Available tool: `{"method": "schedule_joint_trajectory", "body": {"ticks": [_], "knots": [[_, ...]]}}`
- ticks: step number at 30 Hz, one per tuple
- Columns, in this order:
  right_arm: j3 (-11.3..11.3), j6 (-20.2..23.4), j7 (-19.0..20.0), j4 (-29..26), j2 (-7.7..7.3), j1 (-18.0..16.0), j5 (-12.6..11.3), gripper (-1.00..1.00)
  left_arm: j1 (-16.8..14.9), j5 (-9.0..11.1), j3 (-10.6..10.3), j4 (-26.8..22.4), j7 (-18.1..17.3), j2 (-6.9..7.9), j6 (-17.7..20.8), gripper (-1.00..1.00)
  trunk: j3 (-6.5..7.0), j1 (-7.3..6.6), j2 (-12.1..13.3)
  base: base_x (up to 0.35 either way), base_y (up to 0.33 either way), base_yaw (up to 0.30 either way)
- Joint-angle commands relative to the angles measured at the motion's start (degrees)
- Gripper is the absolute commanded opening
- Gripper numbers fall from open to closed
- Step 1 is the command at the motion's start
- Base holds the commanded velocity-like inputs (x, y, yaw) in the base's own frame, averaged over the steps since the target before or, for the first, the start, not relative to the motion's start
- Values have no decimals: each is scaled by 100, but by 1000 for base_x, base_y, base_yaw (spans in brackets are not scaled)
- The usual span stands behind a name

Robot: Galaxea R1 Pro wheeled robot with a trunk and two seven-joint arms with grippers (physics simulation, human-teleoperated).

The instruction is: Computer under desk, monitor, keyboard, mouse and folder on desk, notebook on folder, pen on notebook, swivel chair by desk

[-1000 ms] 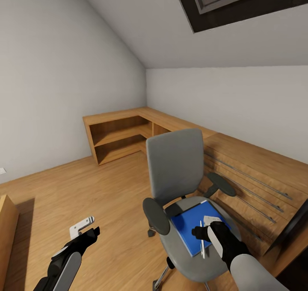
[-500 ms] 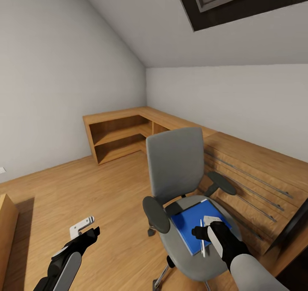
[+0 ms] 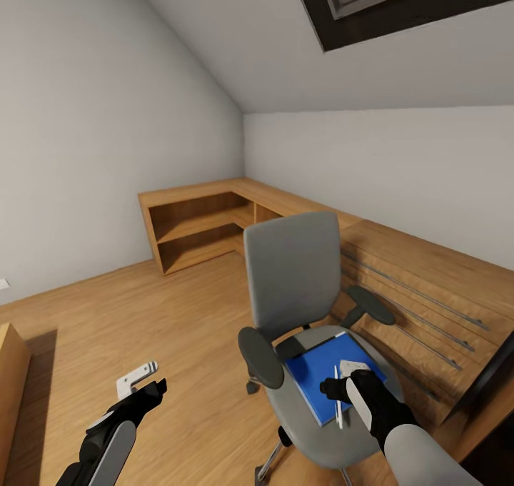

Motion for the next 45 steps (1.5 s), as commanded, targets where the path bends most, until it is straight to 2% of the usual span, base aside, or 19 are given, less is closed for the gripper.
{"method": "schedule_joint_trajectory", "body": {"ticks": [1,19,24,45], "knots": [[-24,25,-30,-10,6,-2,-34,100,-2,53,-15,-7,57,7,5,100,-24,22,-45,0,0,0],[-21,25,-30,-10,6,-2,-32,100,-4,52,-23,-3,57,6,5,100,-42,44,-85,0,0,0],[-17,25,-30,-10,6,-3,-32,100,-4,52,-23,-3,57,6,5,100,-132,154,-285,0,0,0],[-9,27,-30,-10,6,-2,-32,100,-4,53,-24,-3,57,6,5,100,-132,154,-285,0,0,0]]}}
